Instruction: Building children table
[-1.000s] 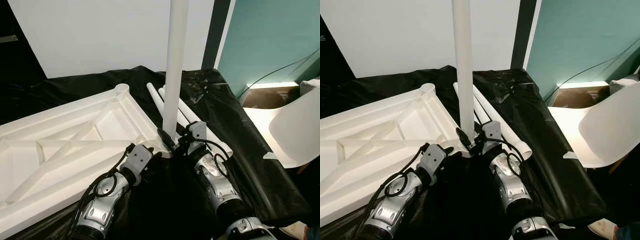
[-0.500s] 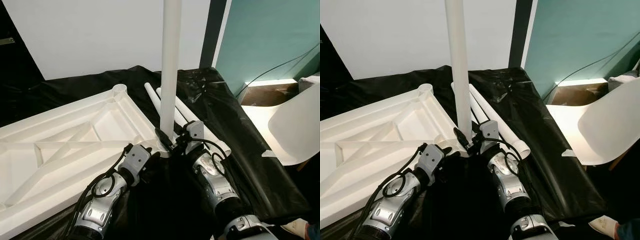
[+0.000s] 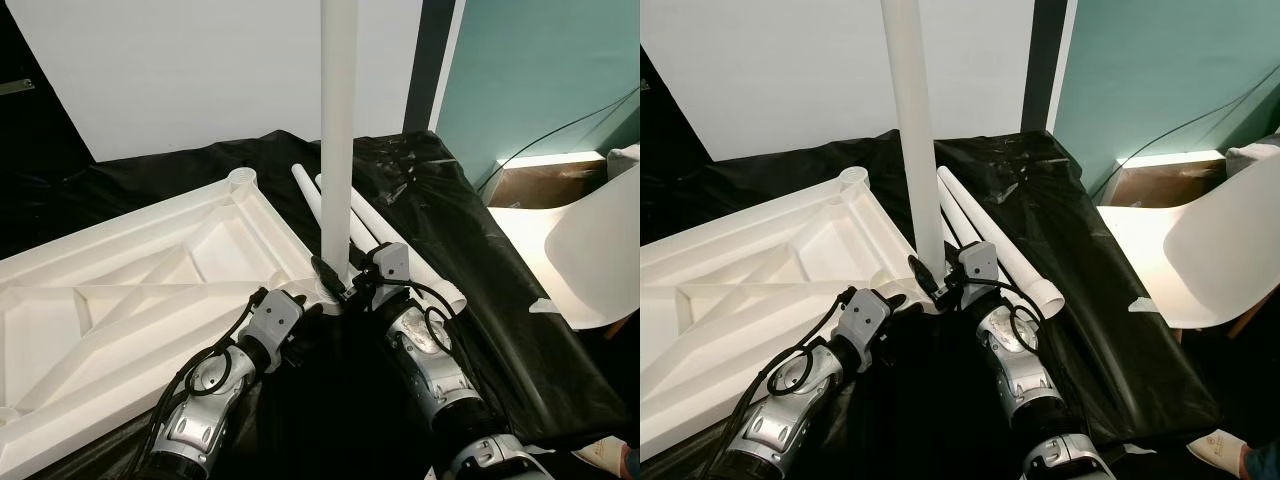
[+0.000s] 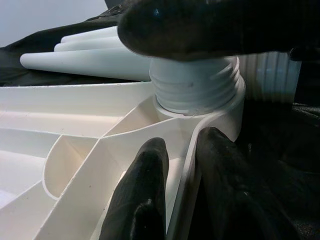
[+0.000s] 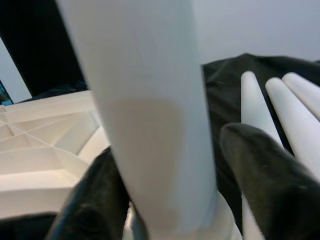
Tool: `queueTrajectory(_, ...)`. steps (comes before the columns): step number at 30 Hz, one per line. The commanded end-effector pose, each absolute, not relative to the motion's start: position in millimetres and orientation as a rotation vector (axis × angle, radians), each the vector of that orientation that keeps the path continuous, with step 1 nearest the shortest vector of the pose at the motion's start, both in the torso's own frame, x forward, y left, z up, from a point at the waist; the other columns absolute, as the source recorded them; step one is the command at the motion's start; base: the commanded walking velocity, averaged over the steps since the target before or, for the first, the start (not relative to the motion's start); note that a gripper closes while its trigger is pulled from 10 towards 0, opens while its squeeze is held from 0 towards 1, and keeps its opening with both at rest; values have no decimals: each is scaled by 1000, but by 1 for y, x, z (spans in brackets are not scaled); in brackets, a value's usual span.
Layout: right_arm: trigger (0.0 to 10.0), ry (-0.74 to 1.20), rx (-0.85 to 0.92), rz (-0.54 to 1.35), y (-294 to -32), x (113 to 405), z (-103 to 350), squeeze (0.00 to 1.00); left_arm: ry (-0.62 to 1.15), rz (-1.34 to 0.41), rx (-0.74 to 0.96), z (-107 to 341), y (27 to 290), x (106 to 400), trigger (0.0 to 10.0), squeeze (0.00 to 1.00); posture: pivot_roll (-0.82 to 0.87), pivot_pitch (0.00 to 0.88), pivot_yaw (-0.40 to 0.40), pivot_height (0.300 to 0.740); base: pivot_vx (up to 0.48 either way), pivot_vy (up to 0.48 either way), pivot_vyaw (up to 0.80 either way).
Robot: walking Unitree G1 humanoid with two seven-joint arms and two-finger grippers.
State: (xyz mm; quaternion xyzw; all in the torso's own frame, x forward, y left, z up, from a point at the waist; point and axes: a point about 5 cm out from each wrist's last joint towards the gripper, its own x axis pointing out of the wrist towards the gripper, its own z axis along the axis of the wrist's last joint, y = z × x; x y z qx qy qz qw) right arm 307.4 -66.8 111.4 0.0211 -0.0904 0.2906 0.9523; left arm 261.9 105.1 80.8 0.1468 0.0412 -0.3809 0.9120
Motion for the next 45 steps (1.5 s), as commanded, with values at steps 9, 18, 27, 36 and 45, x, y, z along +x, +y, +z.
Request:
queueTrajectory(9,10000,-179,-53,794,-86,320,132,0,234,-906,317,52,96,249,10000,0,96,0,26,740,0,0,0)
queueTrajectory(18,10000,-36,-238,1100,-114,336,137,0,229,-914,315,52,93,250,10000,0,105,0,9,740,0,0,0)
queueTrajectory(27,0,71,-255,1168,-120,350,140,0,229,-891,308,51,94,247,10000,0,137,0,-3,740,0,0,0)
queueTrajectory(36,0,15,-161,1087,-115,349,137,0,234,-884,310,50,98,244,10000,0,158,0,-1,740,0,0,0)
queueTrajectory(45,0,-153,-20,732,-85,328,130,0,241,-892,323,50,102,242,10000,0,146,0,19,740,0,0,0)
